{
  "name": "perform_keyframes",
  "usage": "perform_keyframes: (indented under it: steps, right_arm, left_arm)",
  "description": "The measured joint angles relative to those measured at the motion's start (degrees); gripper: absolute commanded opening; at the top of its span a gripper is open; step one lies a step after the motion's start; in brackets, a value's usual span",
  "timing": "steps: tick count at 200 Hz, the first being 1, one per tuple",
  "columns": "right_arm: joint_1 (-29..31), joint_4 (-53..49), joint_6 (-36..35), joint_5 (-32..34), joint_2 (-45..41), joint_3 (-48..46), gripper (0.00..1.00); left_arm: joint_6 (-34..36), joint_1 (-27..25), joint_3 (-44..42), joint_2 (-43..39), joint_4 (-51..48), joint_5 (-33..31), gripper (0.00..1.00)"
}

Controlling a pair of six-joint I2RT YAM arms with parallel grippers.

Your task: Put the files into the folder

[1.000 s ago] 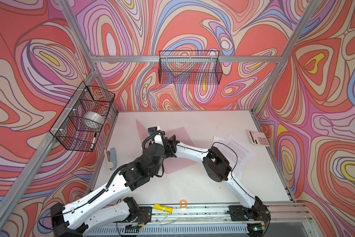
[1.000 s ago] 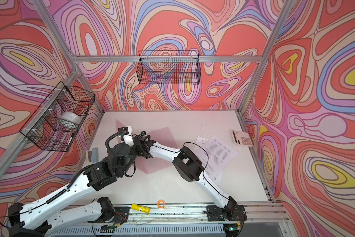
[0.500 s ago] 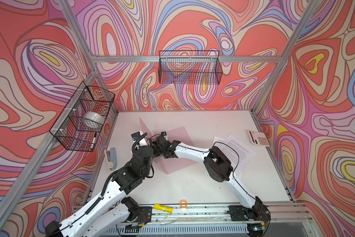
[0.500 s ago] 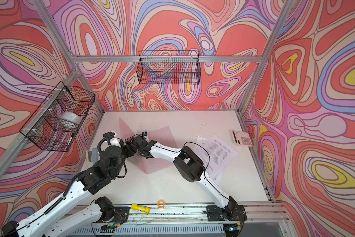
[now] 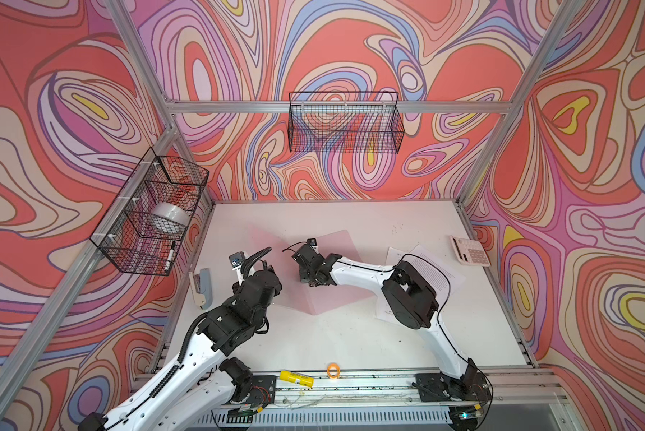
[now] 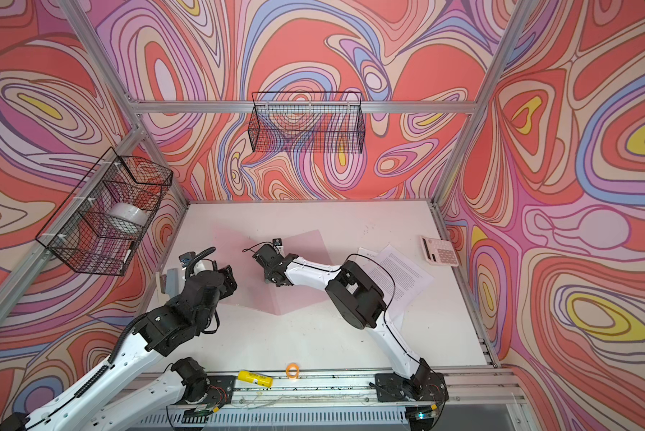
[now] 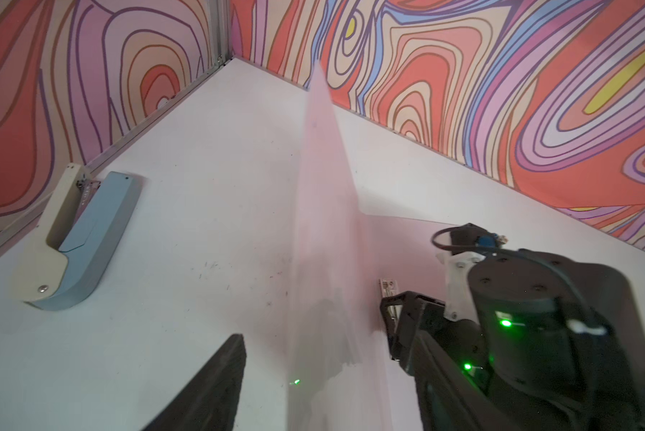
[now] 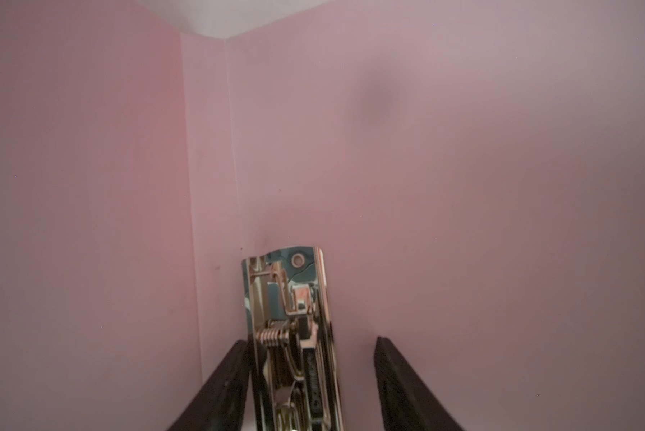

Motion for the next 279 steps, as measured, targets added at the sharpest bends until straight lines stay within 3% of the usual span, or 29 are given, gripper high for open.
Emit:
perform_keyframes:
  steps: [48,98,123,201,249,279]
  right_arm:
    - [-1.75,6.64,0.96,-7.65,-6.86,-11.17,0.55]
    - [-1.44,9.84,1.84,-11.93,-7.61,-12.94,0.55]
    - [-1.53,10.58,2.05,-12.68,-7.61,-13.2,0.55]
    - [-5.01,15.93,4.02,-15.45,-10.32,-19.06,0.55]
    - [-5.44,16.26,4.31,-16.28,-10.51,-19.41,0.55]
    - [-5.53,16.2,4.46,-17.14,-10.51,-19.3,0.55]
  left_arm:
    - [-2.05,4.22,0.0,6.93,-3.34,0.92,0.7]
    - [-2.45,12.48,0.0,16.26,-2.56,5.73,0.71]
    - [-1.33,15.91,-0.02,20.39,-0.87,6.69,0.76]
    - [2.95,18.95,4.7,37.44,1.84,6.88,0.8]
    - [6.1,21.64,5.25,40.98,4.24,7.82,0.83]
    - [6.86,25.18,9.86,47.56,3.87,9.18,0.84]
